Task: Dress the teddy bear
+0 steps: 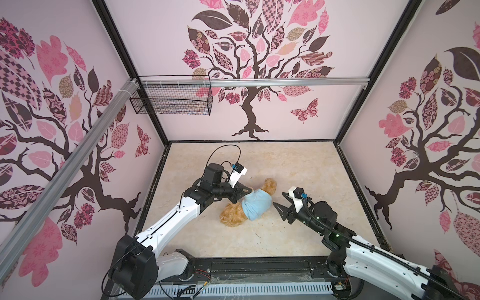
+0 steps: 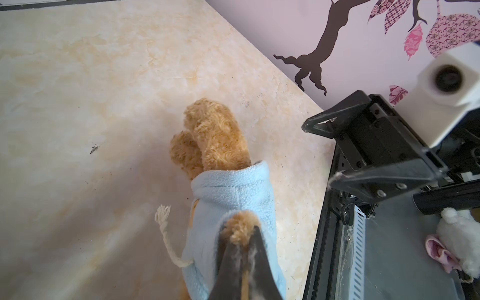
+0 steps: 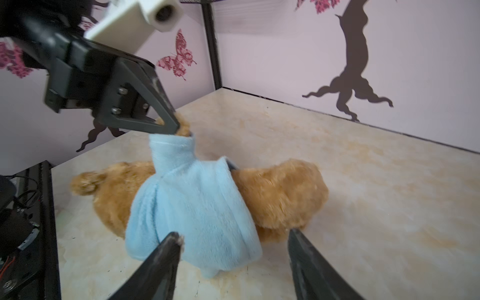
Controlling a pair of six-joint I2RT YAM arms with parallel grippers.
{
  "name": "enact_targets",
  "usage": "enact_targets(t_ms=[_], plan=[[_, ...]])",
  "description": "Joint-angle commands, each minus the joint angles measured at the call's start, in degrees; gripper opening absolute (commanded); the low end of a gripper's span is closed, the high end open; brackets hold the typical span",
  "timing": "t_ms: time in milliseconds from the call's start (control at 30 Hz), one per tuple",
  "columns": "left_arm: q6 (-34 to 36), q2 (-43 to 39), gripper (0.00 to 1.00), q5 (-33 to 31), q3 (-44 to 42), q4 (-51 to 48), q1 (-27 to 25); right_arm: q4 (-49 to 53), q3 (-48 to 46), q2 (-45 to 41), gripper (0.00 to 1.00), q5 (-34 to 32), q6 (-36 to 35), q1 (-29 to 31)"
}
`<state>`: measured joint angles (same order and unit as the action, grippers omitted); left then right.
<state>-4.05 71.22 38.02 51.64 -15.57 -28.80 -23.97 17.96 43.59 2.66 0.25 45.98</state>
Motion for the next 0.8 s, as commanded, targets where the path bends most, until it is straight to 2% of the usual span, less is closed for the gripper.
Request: enact_targets(t_ms=[0, 133, 367, 500, 633, 767], plan=[[-1.3, 0.3, 0.00, 3.0, -1.1, 4.0, 0.1, -6.4, 4.3, 5.9, 0.75, 4.5, -8.1, 2.3], [-1.5, 0.3, 0.00, 3.6, -1.2, 4.2, -0.2, -13.8, 7.8, 15.4, 0.80, 10.9, -11.1, 2.5], [-1.3, 0.8, 0.00, 4.1, -1.4, 4.4, -1.3, -23.5, 11.1, 29.6, 0.78, 10.1, -12.4, 2.5], [-1.0, 0.8, 0.00, 4.5, -1.5, 4.3, -1.8, -28.6, 11.4, 35.5, 0.72, 9.1, -10.2, 2.5], [-1.1, 0.3, 0.00, 6.2, -1.1, 4.4, -2.2, -29.2, 10.5, 40.5, 0.55, 3.7, -5.6, 2.5], [-4.3, -2.4, 0.00, 9.6, -1.9, 7.7, -1.5, -31.8, 5.6, 43.7, 0.48, -0.1, -0.5, 2.5]])
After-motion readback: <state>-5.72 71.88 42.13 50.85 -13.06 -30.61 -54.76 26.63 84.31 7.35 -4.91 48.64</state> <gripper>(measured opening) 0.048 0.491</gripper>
